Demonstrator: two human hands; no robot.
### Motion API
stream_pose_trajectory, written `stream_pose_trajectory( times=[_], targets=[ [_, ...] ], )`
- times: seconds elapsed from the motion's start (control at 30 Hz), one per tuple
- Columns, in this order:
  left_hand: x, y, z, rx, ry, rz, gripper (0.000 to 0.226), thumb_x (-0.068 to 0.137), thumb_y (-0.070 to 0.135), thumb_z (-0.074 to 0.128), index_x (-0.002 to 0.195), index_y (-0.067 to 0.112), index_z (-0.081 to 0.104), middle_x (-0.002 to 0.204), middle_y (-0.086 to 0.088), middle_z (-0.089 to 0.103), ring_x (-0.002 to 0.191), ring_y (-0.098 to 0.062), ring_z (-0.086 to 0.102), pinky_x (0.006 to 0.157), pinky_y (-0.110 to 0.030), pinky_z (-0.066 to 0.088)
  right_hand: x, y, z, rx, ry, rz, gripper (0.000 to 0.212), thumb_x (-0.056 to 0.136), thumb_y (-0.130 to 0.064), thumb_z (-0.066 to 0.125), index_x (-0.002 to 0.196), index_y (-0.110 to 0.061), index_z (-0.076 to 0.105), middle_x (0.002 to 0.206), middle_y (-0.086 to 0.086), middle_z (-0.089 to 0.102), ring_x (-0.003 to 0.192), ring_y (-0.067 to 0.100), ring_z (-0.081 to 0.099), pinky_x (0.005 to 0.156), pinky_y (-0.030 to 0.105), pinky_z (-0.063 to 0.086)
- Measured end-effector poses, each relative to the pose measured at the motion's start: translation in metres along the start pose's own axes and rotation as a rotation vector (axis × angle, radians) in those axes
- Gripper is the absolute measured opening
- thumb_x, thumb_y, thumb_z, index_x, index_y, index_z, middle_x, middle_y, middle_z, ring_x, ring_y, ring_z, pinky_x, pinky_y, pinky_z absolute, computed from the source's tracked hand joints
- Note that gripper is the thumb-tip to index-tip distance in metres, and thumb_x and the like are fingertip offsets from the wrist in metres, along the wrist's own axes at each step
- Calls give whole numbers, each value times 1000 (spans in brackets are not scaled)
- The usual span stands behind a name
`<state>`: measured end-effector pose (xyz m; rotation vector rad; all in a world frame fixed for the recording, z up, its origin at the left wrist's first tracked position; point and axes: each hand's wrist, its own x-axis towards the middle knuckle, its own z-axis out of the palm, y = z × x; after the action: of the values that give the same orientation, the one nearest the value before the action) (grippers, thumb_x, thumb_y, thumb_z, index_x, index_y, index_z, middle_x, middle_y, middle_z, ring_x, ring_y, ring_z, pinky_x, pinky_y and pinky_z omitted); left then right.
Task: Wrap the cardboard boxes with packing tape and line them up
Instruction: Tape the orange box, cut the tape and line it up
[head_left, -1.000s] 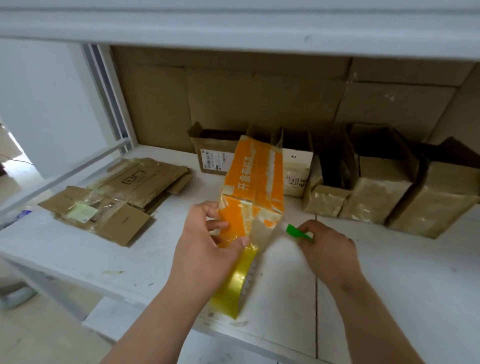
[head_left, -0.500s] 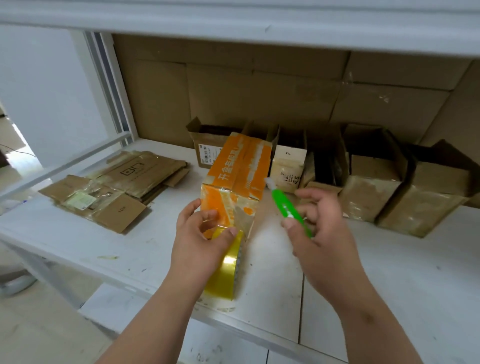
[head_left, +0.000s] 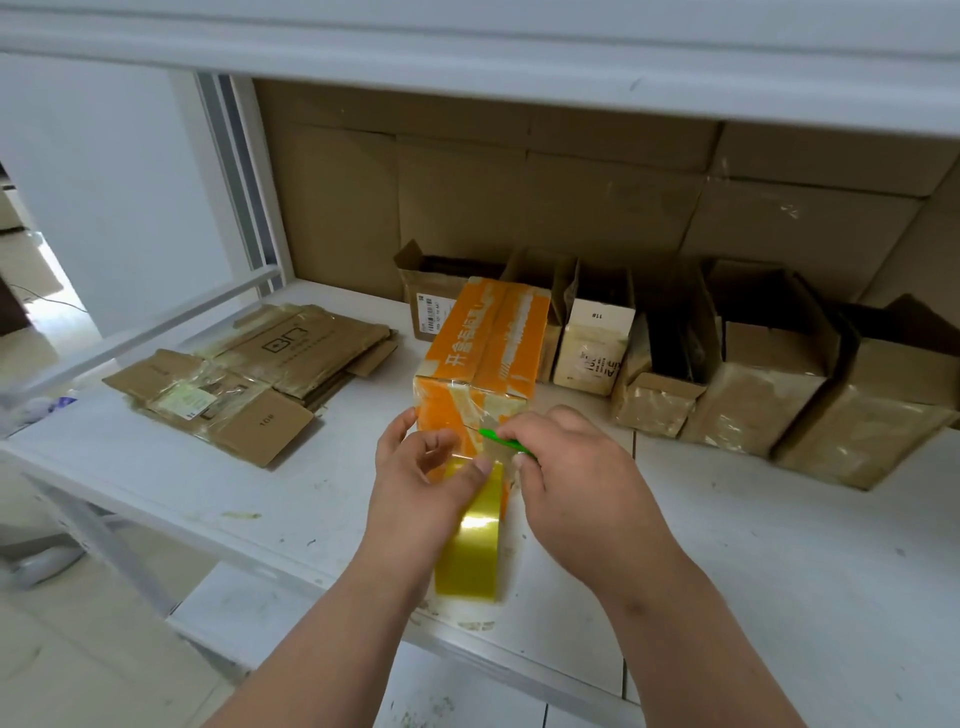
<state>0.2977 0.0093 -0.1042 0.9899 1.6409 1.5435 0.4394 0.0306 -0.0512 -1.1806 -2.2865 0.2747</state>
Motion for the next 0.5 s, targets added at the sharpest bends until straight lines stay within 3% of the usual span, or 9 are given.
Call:
stream_pose_trajectory(
  times=[0.3,0.5],
  targets=[
    [1,0,0,15,-1,-20,17,76,28,85,85,23,71,144,23,38,114,-7,57,96,-39,50,8,-7,0,-55,-40,25,29,91,-12,55,114,-27,64,101,0,54,90,24,58,74,38,52],
    [-1,1,3,44,-11,3,17,77,31,82,84,19,74,141,25,35,109,5,54,90,-30,48,15,-13,0,-94,-93,53,26,94,-16,51,115,-27,62,100,-1,51,92,24,57,73,31,48]
  ],
)
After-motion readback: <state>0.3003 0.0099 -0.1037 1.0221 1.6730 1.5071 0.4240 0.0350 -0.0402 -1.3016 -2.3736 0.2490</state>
